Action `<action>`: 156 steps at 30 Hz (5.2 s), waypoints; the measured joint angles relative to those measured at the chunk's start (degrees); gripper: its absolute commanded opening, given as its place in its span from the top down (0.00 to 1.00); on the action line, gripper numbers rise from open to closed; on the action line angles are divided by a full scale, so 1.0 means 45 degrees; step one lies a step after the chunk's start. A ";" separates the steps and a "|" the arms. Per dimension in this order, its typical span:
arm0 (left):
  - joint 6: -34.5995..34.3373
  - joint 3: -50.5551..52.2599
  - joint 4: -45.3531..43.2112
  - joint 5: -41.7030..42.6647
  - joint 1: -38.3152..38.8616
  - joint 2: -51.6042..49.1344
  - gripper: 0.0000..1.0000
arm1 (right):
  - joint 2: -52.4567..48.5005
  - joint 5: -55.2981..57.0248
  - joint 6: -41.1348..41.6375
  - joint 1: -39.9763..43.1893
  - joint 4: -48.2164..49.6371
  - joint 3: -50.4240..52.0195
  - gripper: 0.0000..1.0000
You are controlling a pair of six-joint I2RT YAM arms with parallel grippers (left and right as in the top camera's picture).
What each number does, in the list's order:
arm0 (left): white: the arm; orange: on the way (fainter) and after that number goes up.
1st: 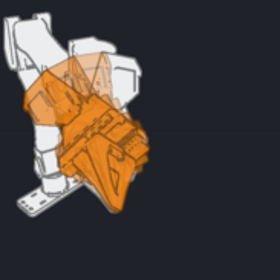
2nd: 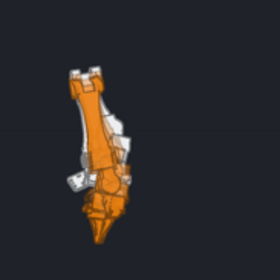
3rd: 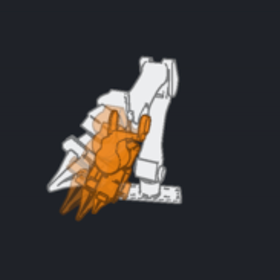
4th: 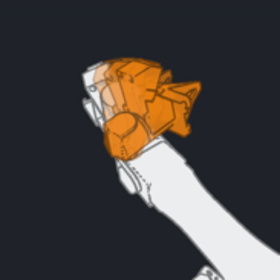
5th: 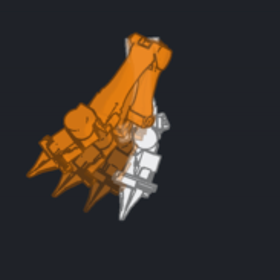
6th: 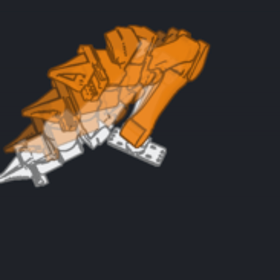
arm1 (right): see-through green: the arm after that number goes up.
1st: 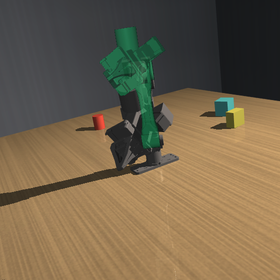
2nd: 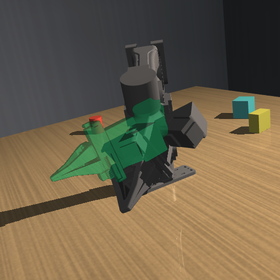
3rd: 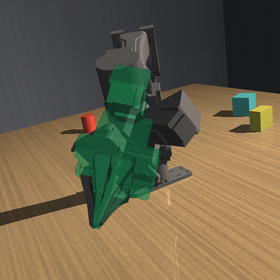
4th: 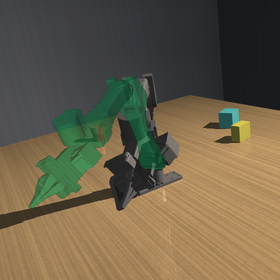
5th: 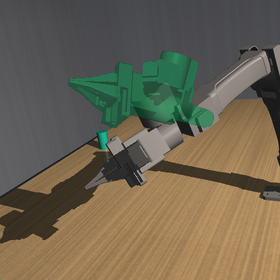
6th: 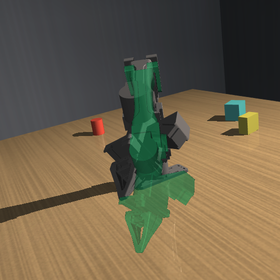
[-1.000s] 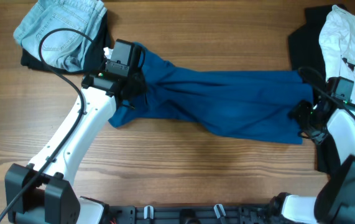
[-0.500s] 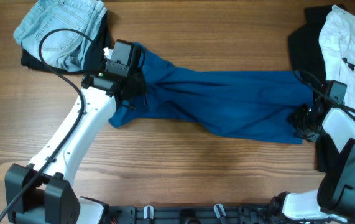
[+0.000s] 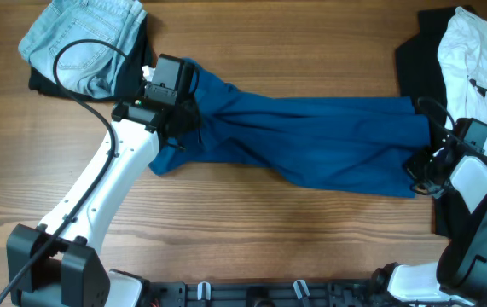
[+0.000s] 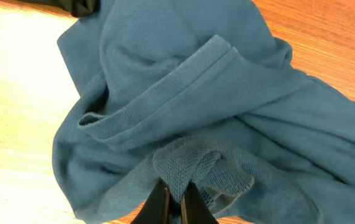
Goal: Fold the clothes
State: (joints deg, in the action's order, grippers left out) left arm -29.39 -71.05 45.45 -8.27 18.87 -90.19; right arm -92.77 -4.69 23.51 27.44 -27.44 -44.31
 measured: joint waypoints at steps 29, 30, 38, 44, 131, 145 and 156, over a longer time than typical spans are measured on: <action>0.0287 -0.0777 0.2225 0.0180 -0.0019 0.3589 0.96 | 0.7626 -0.0369 -0.1972 0.0058 -0.6785 -0.3021 0.96; 0.0287 -0.0777 0.2152 0.0165 -0.0019 0.3589 0.96 | 0.7441 -0.0316 -0.1972 0.0058 -0.6523 -0.3021 0.96; 0.0291 -0.0777 0.0607 -0.0879 -0.0019 0.2390 0.96 | 0.4668 -0.0554 -0.1982 0.0058 -0.4012 -0.3021 0.96; 0.0296 -0.0777 -0.1379 -0.1161 -0.0248 -0.0272 0.96 | 0.2516 -0.1200 -0.2361 0.0058 -0.2157 -0.3026 0.96; 0.0471 -0.2234 0.3274 0.0529 -0.4998 -0.2254 0.00 | -0.3614 -0.2618 -0.3774 -1.0569 -0.3230 -0.7757 0.13; 0.2123 -0.2239 0.2550 0.2691 -0.4993 -0.2356 0.00 | -0.1885 -0.2472 -0.3517 -1.0909 -0.5469 -1.0161 0.10; 0.8048 -0.2239 0.0792 0.6159 -0.4940 -0.5785 0.00 | -0.1860 -0.1894 -0.3517 -1.0171 -0.6091 -1.0185 0.09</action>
State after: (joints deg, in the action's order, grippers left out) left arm 6.83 -81.12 49.01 19.44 -3.36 -116.22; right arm -101.14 -13.21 7.68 -18.33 -54.85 -90.15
